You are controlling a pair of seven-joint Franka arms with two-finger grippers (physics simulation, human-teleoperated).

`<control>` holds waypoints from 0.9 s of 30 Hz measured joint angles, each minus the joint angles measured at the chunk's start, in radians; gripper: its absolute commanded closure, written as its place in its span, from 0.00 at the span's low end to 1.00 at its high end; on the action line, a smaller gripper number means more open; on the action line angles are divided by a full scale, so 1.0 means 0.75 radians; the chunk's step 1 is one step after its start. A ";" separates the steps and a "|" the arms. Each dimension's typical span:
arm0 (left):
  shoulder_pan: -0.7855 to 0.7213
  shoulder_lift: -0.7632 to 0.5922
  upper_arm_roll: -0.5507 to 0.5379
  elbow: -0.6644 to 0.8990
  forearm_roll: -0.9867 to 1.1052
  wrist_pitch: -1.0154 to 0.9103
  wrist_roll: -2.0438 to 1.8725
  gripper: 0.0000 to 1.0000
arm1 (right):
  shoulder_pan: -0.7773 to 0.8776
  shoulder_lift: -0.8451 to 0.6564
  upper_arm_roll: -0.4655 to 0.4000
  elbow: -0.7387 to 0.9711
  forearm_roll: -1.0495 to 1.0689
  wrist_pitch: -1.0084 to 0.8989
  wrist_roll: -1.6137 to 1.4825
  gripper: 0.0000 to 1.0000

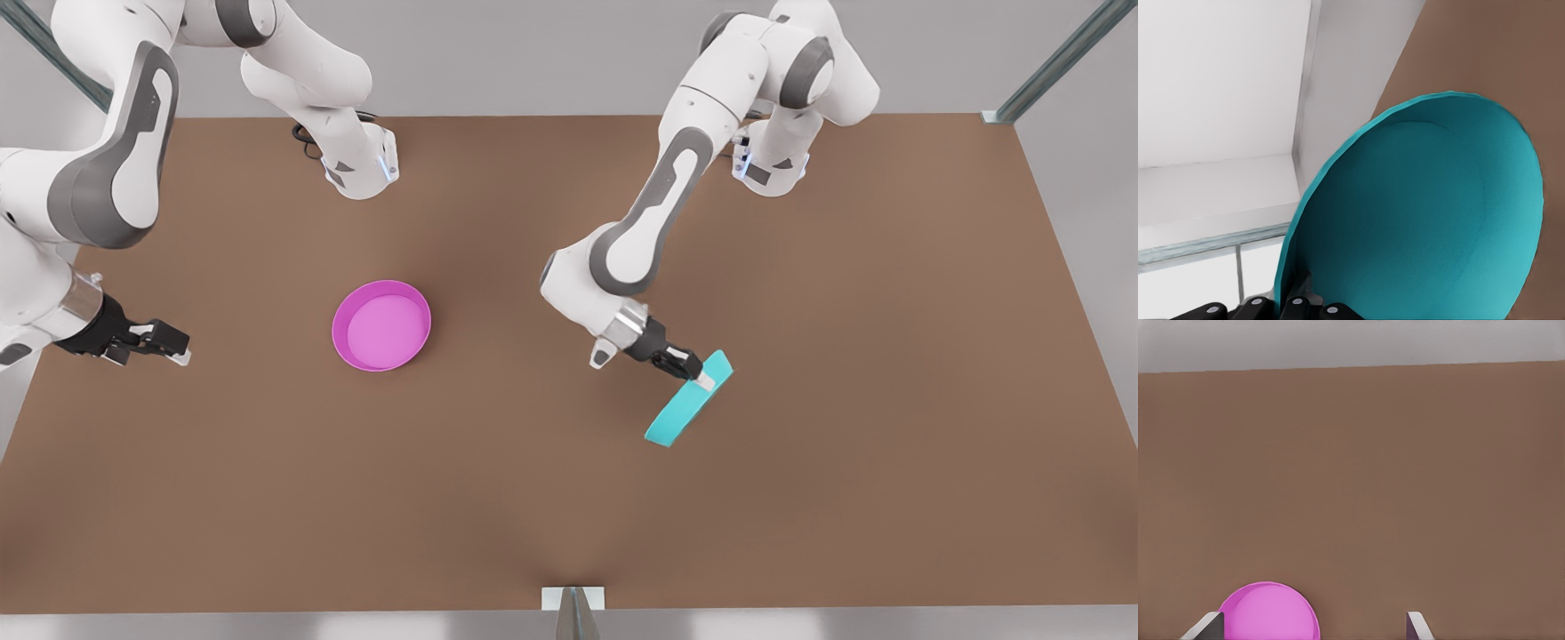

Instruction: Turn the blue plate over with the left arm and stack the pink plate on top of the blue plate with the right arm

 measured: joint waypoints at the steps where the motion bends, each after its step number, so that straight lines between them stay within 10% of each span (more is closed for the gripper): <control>1: -0.025 0.005 0.000 0.000 0.029 -0.016 -0.017 0.79 | -0.002 -0.002 0.000 0.000 0.000 0.001 0.000 0.00; 27: -0.347 0.362 -0.004 -0.068 0.347 -0.350 -0.729 0.79 | -0.004 0.000 0.000 0.000 0.002 0.002 0.000 0.00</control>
